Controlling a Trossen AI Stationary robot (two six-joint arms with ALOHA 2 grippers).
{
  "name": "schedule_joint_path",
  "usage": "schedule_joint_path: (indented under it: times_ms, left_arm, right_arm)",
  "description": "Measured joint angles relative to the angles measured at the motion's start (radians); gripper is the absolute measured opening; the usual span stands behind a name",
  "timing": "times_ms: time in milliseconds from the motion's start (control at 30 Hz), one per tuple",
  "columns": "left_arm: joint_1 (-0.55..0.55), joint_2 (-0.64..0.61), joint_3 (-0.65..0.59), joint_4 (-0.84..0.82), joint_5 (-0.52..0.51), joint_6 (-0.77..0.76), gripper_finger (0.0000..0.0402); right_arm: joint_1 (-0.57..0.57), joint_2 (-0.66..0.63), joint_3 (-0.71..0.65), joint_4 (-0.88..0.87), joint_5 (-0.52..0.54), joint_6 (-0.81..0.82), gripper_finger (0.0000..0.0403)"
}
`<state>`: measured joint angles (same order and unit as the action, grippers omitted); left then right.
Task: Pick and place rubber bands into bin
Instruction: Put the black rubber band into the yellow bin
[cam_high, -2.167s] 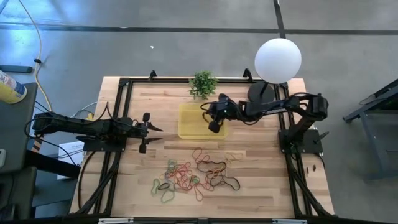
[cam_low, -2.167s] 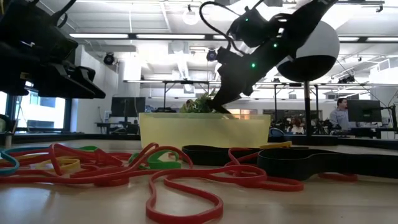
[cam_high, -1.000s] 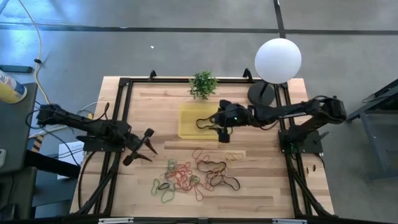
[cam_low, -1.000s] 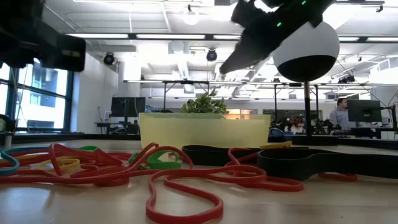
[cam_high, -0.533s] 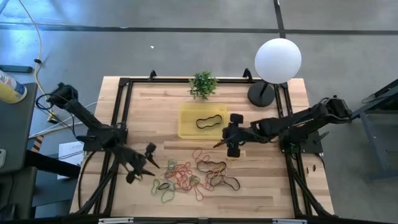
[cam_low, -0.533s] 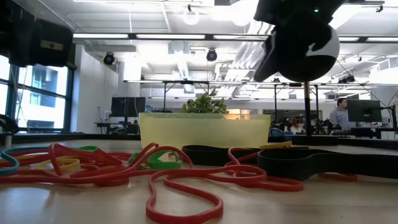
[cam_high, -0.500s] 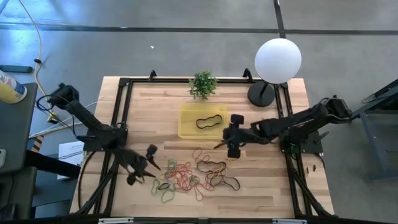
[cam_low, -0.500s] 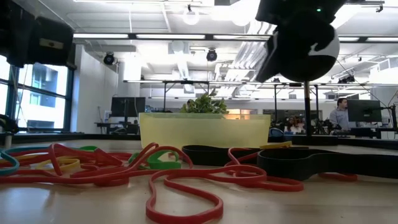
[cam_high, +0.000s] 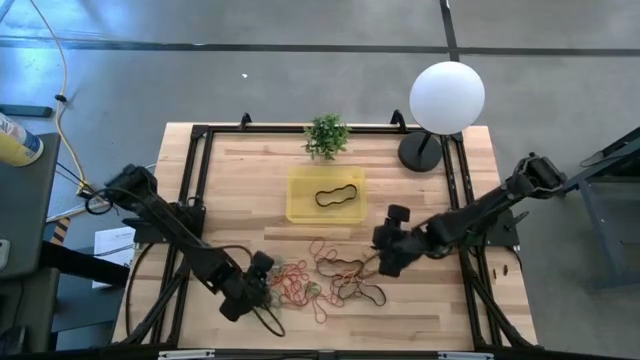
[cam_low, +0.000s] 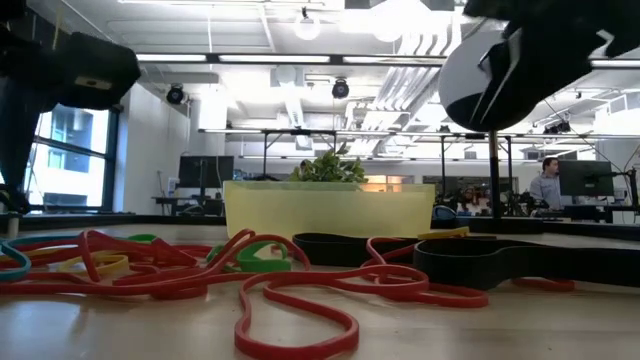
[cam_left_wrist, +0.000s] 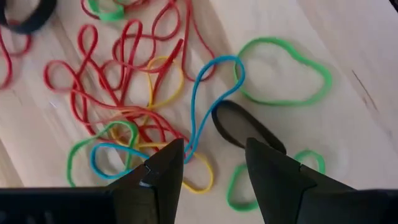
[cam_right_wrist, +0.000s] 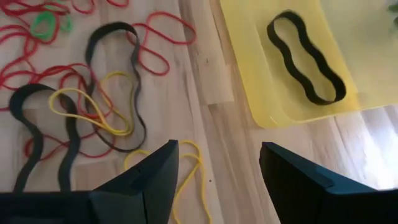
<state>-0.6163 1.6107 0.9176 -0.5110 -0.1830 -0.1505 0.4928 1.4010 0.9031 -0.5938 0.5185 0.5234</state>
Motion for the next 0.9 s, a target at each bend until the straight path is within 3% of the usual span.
schedule_joint_path:
  times_ms: [233, 467, 900]
  left_arm:
    - [0.0, 0.039, 0.006, -0.001, 0.059, -0.207, 0.0161]
    - [0.001, 0.045, 0.005, -0.01, 0.036, -0.324, 0.0161]
    - [0.0, 0.124, 0.004, 0.06, 0.052, -0.349, 0.0161]
  right_arm:
    - [0.095, 0.0, 0.0, 0.0, 0.091, 0.067, 0.0202]
    - [0.121, 0.0, 0.0, 0.015, 0.12, 0.081, 0.0195]
    - [0.123, 0.0, -0.001, 0.019, 0.128, 0.08, 0.0194]
